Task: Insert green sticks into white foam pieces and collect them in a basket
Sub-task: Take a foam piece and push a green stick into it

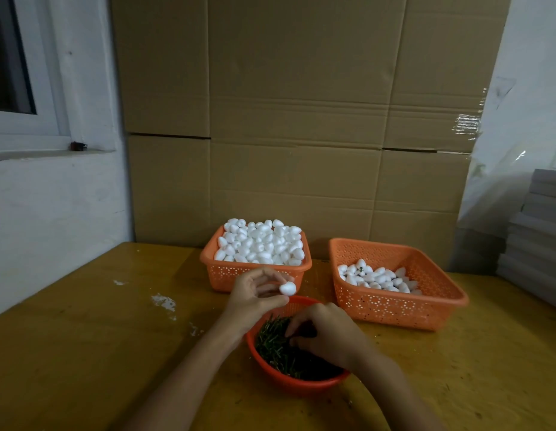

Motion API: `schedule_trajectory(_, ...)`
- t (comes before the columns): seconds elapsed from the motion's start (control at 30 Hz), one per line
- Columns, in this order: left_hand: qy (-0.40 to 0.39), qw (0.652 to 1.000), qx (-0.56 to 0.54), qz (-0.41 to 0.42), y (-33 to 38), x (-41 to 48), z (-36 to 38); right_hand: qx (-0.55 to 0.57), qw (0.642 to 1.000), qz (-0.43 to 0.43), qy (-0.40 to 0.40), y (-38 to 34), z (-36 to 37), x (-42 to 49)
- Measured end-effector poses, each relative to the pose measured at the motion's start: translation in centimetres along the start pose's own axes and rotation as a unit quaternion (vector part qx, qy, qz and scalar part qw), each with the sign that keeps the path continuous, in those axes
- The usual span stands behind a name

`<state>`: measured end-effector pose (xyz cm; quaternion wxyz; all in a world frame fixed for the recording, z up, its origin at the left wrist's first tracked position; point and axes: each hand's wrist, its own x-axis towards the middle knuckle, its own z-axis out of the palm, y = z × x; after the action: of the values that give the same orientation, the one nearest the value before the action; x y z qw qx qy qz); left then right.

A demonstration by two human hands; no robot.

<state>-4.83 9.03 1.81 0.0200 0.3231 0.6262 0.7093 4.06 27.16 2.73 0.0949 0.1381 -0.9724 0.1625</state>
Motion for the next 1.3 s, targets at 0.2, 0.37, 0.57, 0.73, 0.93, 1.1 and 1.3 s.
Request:
schedule_trajectory(0.2,-0.001,1.000,-0.006,0.006,0.45,-0.25,0.26,-0.003,1.000,0.000,0.001,0.06,0.00,0.01)
schedule_trajectory(0.37,0.001,1.000,-0.005,0.011,0.52,-0.20,0.18,0.001,1.000,0.001,0.002,0.04,0.04,0.11)
schedule_trajectory(0.57,-0.004,1.000,-0.002,0.009,0.35,-0.04,0.16,0.006,1.000,0.002,0.000,0.05,0.08,0.09)
schedule_trajectory(0.73,-0.004,1.000,0.006,0.004,0.33,-0.08,0.11,0.007,1.000,-0.002,0.002,0.06,0.16,0.04)
schedule_trajectory(0.93,-0.006,1.000,0.013,0.000,0.40,-0.08,0.18,0.005,1.000,0.000,0.001,0.09,0.13,-0.04)
schedule_trajectory(1.1,-0.005,1.000,0.016,0.006,0.59,-0.19,0.07,0.005,1.000,-0.001,-0.003,-0.05,0.00,0.04)
schedule_trajectory(1.3,-0.009,1.000,0.025,0.014,0.74,-0.41,0.18,0.005,1.000,0.000,-0.001,-0.04,-0.01,-0.08)
